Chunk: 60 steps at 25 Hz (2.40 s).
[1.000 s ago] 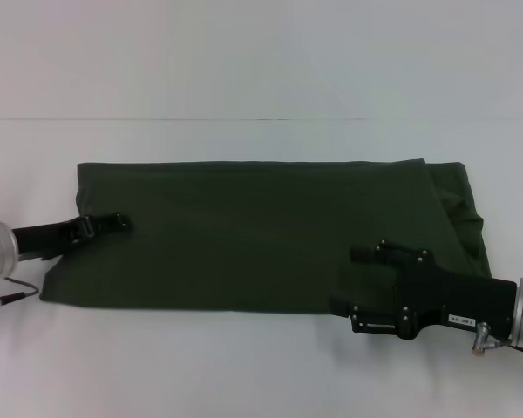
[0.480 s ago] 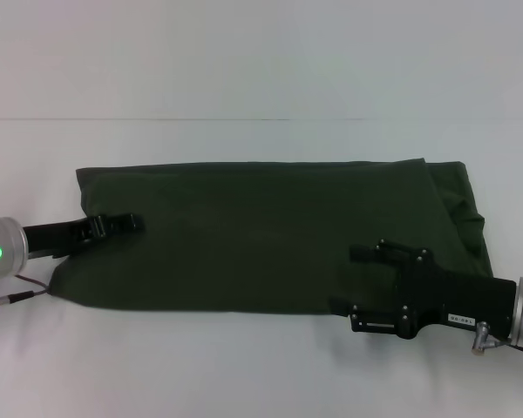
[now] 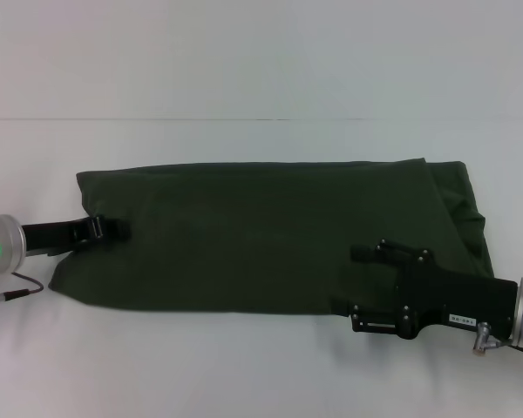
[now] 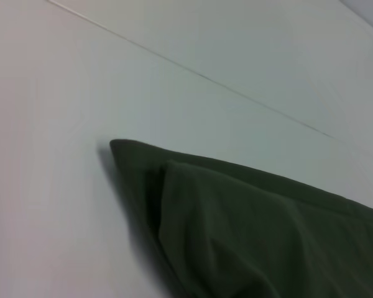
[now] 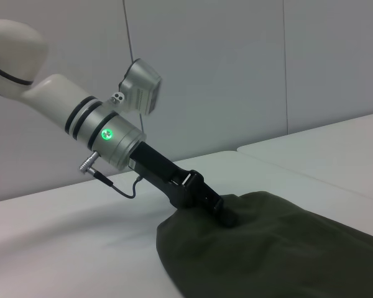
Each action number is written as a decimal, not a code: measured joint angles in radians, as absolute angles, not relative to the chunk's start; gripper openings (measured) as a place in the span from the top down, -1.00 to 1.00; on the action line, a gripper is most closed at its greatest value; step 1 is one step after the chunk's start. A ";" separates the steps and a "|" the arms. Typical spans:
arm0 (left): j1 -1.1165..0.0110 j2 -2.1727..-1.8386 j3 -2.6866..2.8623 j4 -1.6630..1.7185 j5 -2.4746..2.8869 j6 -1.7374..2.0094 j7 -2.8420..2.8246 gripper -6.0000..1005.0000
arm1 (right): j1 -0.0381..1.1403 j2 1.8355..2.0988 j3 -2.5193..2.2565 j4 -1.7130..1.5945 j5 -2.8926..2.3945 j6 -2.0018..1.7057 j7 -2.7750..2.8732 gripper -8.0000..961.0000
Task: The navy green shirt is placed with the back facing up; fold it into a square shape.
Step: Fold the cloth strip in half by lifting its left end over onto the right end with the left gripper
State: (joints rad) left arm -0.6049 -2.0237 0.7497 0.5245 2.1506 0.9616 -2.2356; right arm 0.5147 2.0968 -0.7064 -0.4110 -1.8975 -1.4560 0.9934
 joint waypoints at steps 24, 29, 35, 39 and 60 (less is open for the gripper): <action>-0.583 -1.877 0.580 0.603 2.352 1.206 -2.322 0.75 | 0.512 2.097 -0.701 -0.411 -1.894 -1.469 0.994 -0.88; -0.603 -1.855 0.522 0.647 2.401 1.307 -2.372 0.75 | 0.516 2.097 -0.701 -0.411 -1.892 -1.469 0.993 -0.88; -0.638 -1.853 0.505 0.691 2.383 1.436 -2.486 0.75 | 0.517 2.097 -0.702 -0.406 -1.884 -1.466 0.988 -0.88; -0.679 -1.860 0.454 0.689 2.330 1.527 -2.583 0.76 | 0.519 2.097 -0.703 -0.399 -1.883 -1.462 0.987 -0.88; -0.744 -2.152 0.446 0.532 1.996 1.383 -2.523 0.76 | 0.501 2.096 -0.701 -0.393 -1.884 -1.459 0.986 -0.88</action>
State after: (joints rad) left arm -0.7438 -2.1522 0.4455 0.5319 1.9959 1.3828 -2.5233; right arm 0.5007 2.0963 -0.7006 -0.3926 -1.8835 -1.4586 0.9862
